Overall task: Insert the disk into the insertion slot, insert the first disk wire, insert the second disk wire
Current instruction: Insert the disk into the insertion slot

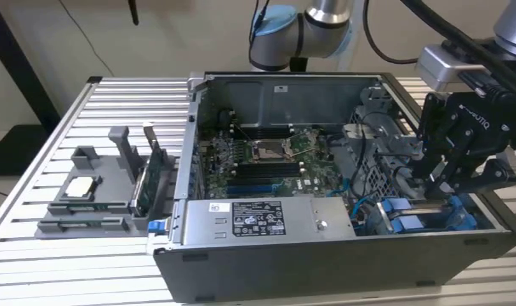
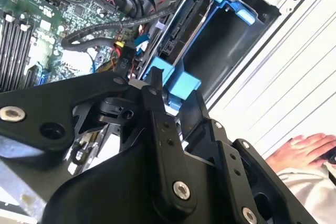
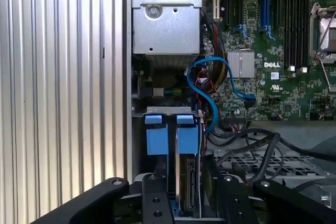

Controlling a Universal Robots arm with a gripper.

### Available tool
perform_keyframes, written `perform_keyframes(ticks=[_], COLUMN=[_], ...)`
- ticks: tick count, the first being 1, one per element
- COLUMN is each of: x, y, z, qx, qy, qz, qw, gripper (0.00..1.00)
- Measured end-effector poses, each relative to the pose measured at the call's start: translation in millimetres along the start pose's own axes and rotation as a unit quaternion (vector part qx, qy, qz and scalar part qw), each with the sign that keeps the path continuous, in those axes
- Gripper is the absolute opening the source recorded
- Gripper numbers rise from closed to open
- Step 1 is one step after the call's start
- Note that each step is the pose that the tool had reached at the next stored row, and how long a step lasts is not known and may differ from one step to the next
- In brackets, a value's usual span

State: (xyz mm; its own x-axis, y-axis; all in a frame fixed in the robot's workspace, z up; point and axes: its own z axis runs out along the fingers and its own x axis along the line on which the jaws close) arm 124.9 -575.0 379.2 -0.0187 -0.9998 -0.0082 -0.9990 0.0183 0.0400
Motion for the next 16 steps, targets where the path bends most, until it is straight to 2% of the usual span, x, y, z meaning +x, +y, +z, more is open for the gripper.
perform_keyframes(ticks=[12,16], x=[-0.1,-0.2], y=[0.5,0.5], z=[-10.9,-11.6], qx=[-0.0001,-0.0001], qy=[0.0001,-0.0001], qz=[0.0,0.0], qw=[1.0,1.0], gripper=[0.41,0.41])
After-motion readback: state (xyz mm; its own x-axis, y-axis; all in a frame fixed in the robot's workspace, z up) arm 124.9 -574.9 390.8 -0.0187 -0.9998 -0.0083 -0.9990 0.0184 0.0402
